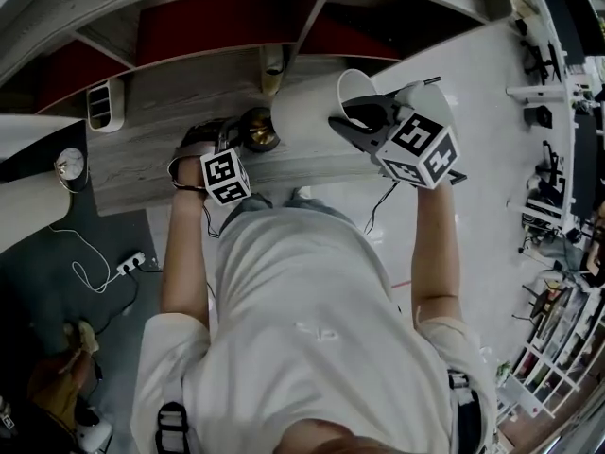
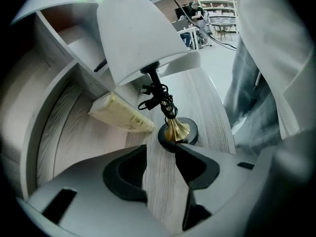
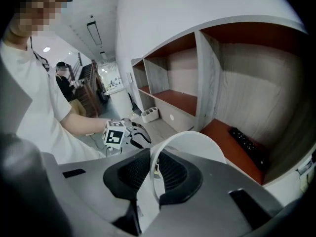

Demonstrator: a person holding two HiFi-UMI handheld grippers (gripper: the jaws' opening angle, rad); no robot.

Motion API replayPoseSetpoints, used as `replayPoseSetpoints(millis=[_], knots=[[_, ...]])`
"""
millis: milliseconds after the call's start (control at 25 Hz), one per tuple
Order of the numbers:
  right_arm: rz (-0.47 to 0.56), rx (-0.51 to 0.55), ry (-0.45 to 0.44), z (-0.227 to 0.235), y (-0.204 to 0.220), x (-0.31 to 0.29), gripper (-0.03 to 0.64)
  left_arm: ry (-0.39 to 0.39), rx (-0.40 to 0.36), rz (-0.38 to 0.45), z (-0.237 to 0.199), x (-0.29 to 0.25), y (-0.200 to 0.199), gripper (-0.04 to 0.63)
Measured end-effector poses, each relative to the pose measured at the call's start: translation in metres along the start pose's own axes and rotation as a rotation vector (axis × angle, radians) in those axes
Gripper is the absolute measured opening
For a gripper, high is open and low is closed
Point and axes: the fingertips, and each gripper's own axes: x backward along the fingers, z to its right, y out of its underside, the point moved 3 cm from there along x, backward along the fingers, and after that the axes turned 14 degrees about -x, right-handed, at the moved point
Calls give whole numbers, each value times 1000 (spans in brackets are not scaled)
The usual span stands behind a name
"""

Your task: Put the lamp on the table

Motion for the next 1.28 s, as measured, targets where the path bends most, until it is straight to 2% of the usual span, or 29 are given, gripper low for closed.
replayPoseSetpoints(millis=[240,600,1280], knots=[[-54,80,20,-8,-17,-16,80,-27,60,-44,3,21,17,193],[-131,203,48,-32,-36,-39,87,-60,100,-92,6,44,26,193],[-205,325,115,-70,-59,-74,107,-101,152,-177,20,71,40,193]])
